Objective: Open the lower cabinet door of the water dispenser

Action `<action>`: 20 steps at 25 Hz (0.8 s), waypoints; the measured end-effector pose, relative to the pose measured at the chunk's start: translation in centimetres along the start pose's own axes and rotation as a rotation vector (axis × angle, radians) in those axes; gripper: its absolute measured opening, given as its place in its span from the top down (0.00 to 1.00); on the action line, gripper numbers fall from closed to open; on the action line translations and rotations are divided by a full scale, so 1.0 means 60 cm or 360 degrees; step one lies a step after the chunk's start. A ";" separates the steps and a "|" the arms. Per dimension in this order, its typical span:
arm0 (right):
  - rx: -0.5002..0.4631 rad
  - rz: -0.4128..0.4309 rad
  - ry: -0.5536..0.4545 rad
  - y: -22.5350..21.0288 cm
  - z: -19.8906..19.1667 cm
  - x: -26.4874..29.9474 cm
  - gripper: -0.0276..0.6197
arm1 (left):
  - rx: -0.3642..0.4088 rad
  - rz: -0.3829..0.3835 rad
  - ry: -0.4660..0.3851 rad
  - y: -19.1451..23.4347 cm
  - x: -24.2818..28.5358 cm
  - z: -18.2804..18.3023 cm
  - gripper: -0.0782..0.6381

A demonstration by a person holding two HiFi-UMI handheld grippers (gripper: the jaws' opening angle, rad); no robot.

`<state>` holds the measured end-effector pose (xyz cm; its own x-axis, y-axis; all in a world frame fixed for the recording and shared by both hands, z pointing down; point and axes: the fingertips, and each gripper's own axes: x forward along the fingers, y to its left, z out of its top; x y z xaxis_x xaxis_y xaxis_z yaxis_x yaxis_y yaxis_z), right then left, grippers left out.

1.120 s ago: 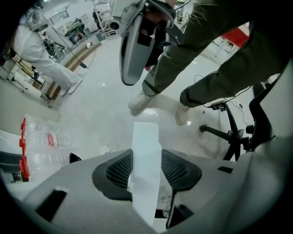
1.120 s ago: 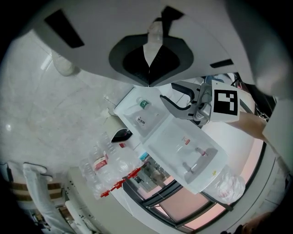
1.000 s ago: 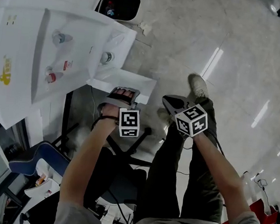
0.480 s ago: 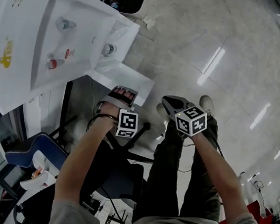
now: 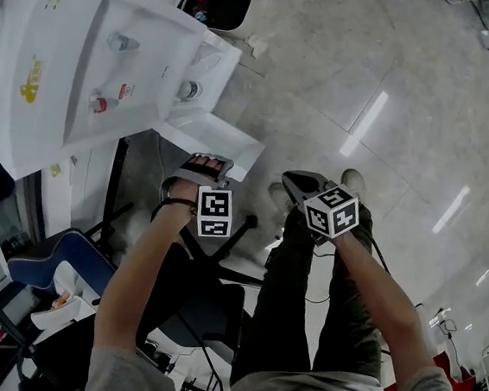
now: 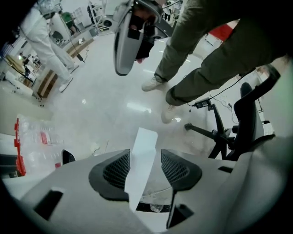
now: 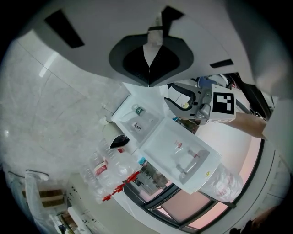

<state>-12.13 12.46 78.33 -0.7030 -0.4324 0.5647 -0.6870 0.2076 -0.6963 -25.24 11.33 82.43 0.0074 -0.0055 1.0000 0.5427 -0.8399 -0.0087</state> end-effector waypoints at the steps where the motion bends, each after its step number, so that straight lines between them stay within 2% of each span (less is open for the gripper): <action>1: -0.0005 0.0001 0.0009 0.004 0.000 -0.009 0.94 | -0.0032 -0.0002 -0.0015 0.001 -0.012 0.003 0.61; 4: -0.0020 0.0005 0.0022 0.023 0.009 -0.039 0.94 | -0.0179 0.0018 -0.0066 0.007 -0.055 0.014 0.61; 8: -0.0046 0.0019 0.0011 0.055 0.041 -0.080 0.94 | -0.0511 0.0051 -0.0212 0.024 -0.126 0.046 0.61; 12: -0.0104 0.0031 -0.0006 0.084 0.082 -0.122 0.94 | -0.0831 0.0155 -0.0356 0.051 -0.204 0.077 0.62; 20: -0.0170 0.0043 -0.0028 0.150 0.147 -0.215 0.94 | -0.1444 0.0342 -0.0666 0.089 -0.363 0.133 0.78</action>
<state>-7.61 12.14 60.86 -0.7187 -0.4403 0.5381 -0.6844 0.3114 -0.6593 -15.77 11.28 60.56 0.4167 -0.1604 0.8948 -0.3439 -0.9390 -0.0082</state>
